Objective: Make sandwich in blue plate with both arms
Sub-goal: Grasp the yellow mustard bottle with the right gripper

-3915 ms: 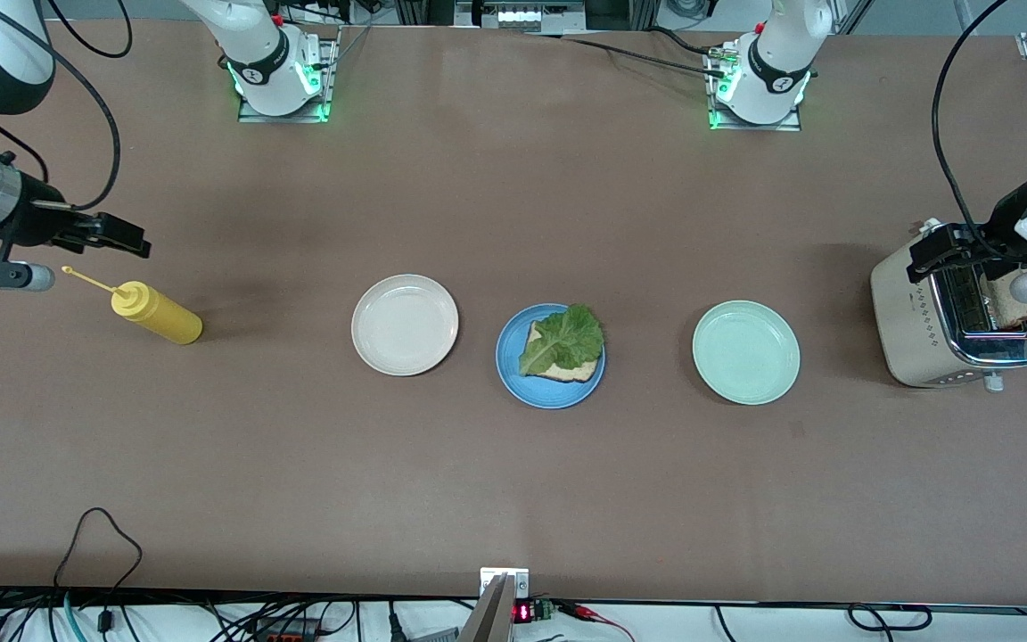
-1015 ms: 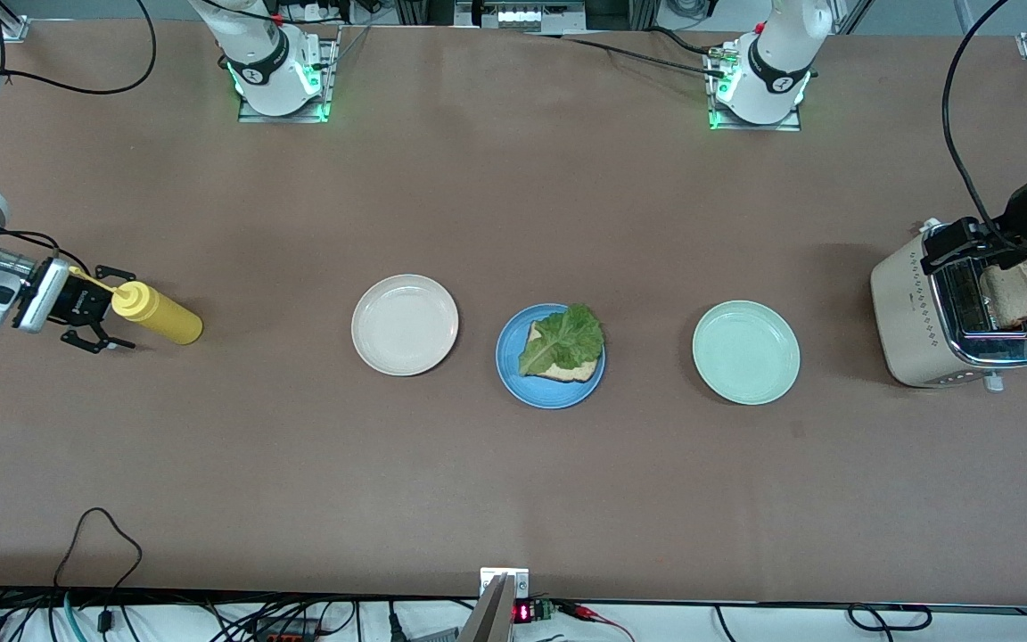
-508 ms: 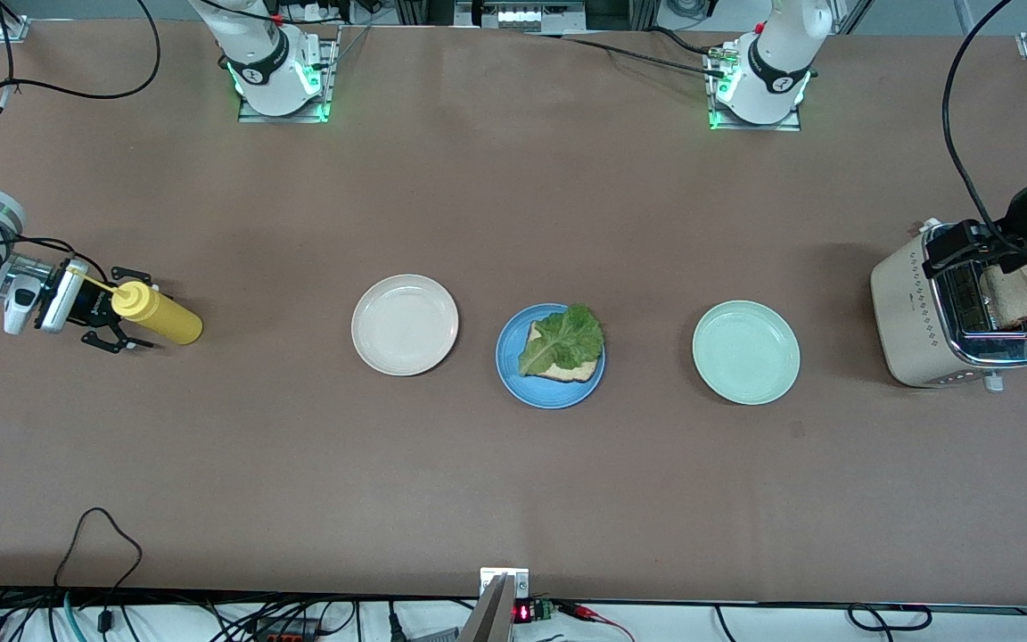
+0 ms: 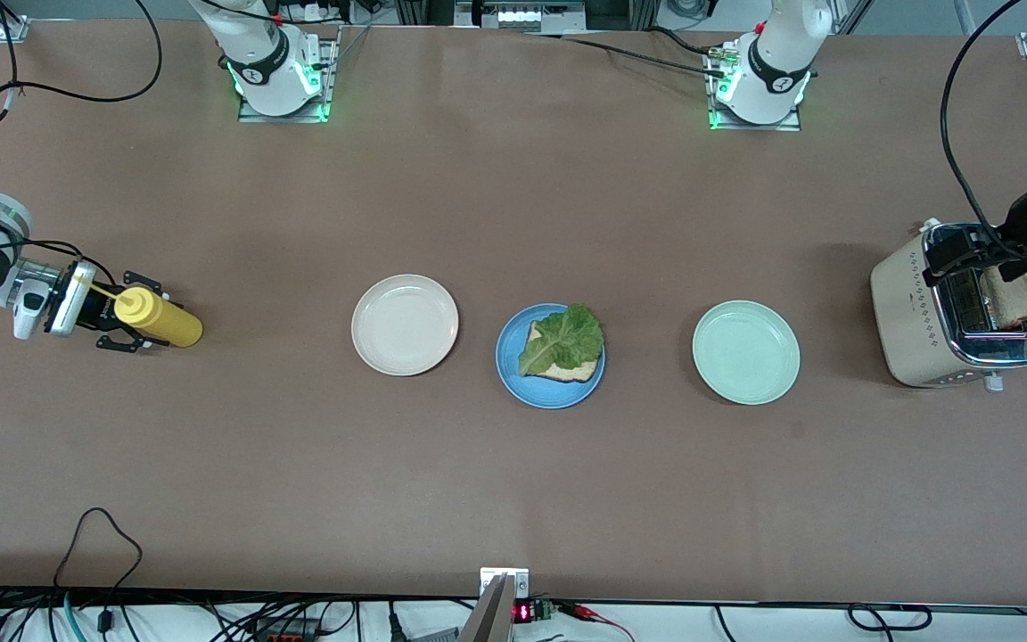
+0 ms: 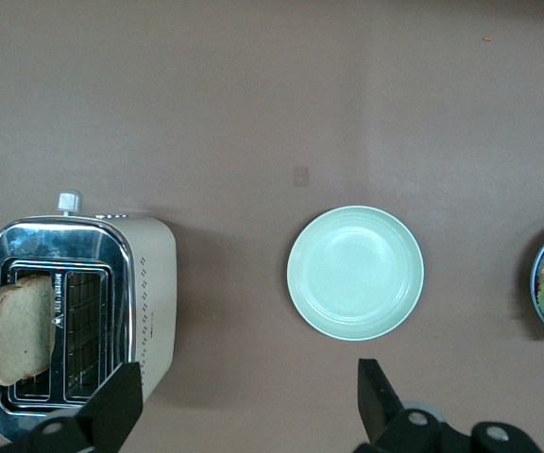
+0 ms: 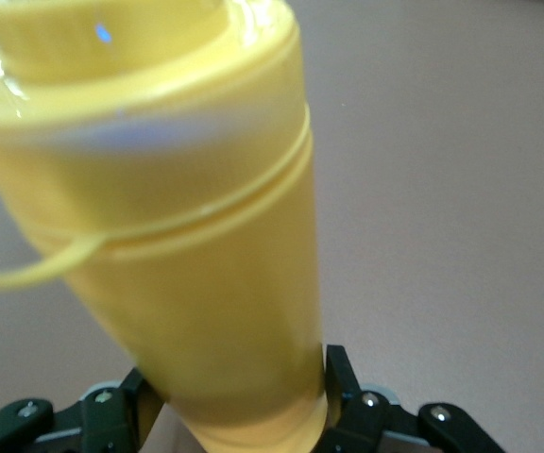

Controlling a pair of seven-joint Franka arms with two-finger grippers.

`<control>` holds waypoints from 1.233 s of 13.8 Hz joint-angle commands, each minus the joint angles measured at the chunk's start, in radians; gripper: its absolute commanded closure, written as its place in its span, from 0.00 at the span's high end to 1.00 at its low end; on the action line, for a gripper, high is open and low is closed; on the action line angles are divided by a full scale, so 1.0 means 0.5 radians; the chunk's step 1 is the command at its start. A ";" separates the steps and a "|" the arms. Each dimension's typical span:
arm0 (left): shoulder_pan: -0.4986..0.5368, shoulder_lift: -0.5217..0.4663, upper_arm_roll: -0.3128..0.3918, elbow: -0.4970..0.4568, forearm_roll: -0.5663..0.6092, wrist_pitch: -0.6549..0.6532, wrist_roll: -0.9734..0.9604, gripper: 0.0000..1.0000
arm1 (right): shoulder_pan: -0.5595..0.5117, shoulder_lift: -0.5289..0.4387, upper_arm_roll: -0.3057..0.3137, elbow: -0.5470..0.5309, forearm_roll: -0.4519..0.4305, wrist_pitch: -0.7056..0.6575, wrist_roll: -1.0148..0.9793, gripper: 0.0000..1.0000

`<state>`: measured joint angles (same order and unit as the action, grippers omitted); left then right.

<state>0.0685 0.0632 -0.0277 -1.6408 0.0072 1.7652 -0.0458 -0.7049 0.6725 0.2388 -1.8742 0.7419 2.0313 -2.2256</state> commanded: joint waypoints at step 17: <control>0.010 -0.016 -0.009 0.002 0.001 -0.091 0.021 1.00 | 0.891 -0.716 0.019 0.027 -0.394 0.196 1.639 0.00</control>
<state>0.0690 0.0630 -0.0278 -1.6436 0.0072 1.7355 -0.0458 -0.3217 0.3702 0.2557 -1.8361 0.5923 2.1014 -1.5308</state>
